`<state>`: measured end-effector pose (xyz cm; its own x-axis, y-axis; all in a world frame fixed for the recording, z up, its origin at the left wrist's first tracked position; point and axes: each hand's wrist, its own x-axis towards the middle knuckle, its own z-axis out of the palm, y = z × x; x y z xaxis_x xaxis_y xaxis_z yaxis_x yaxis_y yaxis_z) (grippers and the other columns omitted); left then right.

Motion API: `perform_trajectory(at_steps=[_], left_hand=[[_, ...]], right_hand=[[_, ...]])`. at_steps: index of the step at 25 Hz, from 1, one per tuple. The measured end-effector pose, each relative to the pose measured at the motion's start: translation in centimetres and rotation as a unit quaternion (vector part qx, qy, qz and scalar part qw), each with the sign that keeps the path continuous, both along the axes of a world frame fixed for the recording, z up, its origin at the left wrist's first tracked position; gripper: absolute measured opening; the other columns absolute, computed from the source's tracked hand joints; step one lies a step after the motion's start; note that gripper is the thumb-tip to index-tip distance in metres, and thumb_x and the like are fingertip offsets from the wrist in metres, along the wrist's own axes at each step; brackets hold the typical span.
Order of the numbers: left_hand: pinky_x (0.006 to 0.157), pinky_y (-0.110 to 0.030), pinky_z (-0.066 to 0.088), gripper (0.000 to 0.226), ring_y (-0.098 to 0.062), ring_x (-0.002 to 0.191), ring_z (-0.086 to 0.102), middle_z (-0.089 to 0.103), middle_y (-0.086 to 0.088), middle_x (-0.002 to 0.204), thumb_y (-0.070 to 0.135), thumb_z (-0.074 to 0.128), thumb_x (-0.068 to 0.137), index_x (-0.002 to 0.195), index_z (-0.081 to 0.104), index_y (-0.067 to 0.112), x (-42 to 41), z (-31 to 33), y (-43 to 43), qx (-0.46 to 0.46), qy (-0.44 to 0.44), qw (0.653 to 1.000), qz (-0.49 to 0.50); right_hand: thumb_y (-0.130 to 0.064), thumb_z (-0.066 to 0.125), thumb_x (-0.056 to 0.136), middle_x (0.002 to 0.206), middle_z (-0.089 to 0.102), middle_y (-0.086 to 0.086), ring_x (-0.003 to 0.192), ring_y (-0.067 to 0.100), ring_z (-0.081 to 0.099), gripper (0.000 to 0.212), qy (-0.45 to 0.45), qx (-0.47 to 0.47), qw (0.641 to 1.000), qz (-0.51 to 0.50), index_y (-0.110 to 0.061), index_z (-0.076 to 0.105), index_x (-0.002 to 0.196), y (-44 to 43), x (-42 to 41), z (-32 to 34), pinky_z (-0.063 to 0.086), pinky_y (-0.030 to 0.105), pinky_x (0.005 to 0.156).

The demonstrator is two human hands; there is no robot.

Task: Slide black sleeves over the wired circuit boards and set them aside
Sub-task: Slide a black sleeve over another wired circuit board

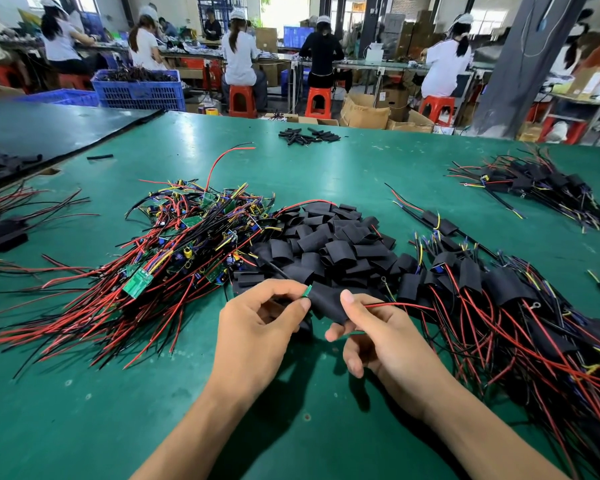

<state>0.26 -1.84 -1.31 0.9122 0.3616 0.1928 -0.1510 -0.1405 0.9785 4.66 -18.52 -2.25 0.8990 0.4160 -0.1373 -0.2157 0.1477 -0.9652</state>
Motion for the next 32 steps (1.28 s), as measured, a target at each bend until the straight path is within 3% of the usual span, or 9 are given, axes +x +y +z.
perform_trajectory(at_steps=[5, 10, 14, 18, 22, 28, 32], left_hand=[[0.055, -0.026, 0.052, 0.005, -0.019, 0.061, 0.066, 0.072, -0.007, 0.075, 0.013, 0.071, 0.089, 0.086, 0.071, 0.009, 0.25, -0.03, -0.08, -0.09, 0.018, 0.996, -0.019], [0.055, -0.026, 0.056, 0.024, -0.022, 0.061, 0.066, 0.073, -0.017, 0.088, 0.021, 0.072, 0.087, 0.097, 0.069, 0.0, 0.66, -0.19, 0.33, -0.236, 0.123, 0.96, -0.091], [0.055, -0.024, 0.056, 0.027, -0.02, 0.062, 0.068, 0.074, -0.018, 0.09, 0.016, 0.078, 0.073, 0.096, 0.073, 0.005, 0.59, -0.13, 0.53, -0.292, 0.134, 0.938, -0.134], [0.055, -0.025, 0.055, 0.018, -0.021, 0.062, 0.068, 0.072, -0.017, 0.087, 0.016, 0.079, 0.067, 0.085, 0.079, 0.015, 0.6, -0.06, 0.7, -0.294, 0.104, 0.941, -0.132], [0.051, -0.026, 0.052, 0.019, -0.022, 0.061, 0.066, 0.07, -0.016, 0.084, 0.019, 0.079, 0.067, 0.086, 0.079, 0.014, 0.6, -0.11, 0.67, -0.273, 0.078, 0.951, -0.125], [0.049, -0.025, 0.051, 0.011, -0.021, 0.062, 0.065, 0.068, -0.016, 0.076, 0.017, 0.078, 0.068, 0.079, 0.077, 0.016, 0.29, -0.09, 0.68, -0.227, 0.073, 0.962, -0.137], [0.05, -0.024, 0.05, 0.015, -0.02, 0.064, 0.065, 0.069, -0.013, 0.079, 0.019, 0.08, 0.066, 0.081, 0.077, 0.018, 0.3, -0.16, 0.71, -0.252, 0.067, 0.955, -0.141]], right_hand=[[-0.042, 0.071, 0.077, 0.086, 0.07, 0.006, 0.045, 0.018, 0.052, 0.032, -0.056, 0.008, 0.998, -0.027, -0.022, 0.076, 0.102, 0.02, -0.04, 0.07, 0.042, 0.024, 0.046], [-0.029, 0.076, 0.076, 0.088, 0.059, 0.012, 0.056, 0.021, 0.06, 0.03, -0.06, 0.049, 0.997, -0.027, -0.018, 0.077, 0.104, -0.4, 0.28, 0.32, 0.049, 0.026, 0.054], [-0.028, 0.079, 0.08, 0.077, 0.059, 0.009, 0.059, 0.021, 0.06, 0.023, -0.083, 0.044, 0.995, -0.027, -0.02, 0.076, 0.101, -0.42, 0.31, 0.41, 0.049, 0.027, 0.056], [-0.017, 0.074, 0.079, 0.076, 0.063, 0.003, 0.059, 0.023, 0.06, 0.029, -0.086, 0.058, 0.994, -0.026, -0.021, 0.075, 0.108, -0.69, 0.54, 0.45, 0.052, 0.027, 0.058], [-0.016, 0.075, 0.078, 0.071, 0.065, 0.013, 0.061, 0.025, 0.062, 0.032, -0.093, 0.045, 0.994, -0.029, -0.02, 0.074, 0.11, -0.94, 0.72, 0.27, 0.053, 0.029, 0.063], [-0.012, 0.076, 0.076, 0.088, 0.076, 0.015, 0.077, 0.029, 0.074, 0.027, -0.119, 0.034, 0.991, -0.051, -0.015, 0.076, 0.103, -0.79, 0.7, 0.13, 0.058, 0.028, 0.073], [-0.015, 0.079, 0.076, 0.1, 0.076, 0.02, 0.092, 0.037, 0.074, 0.03, -0.103, 0.075, 0.991, -0.046, -0.011, 0.074, 0.105, -0.26, 0.25, -0.1, 0.059, 0.031, 0.078]])
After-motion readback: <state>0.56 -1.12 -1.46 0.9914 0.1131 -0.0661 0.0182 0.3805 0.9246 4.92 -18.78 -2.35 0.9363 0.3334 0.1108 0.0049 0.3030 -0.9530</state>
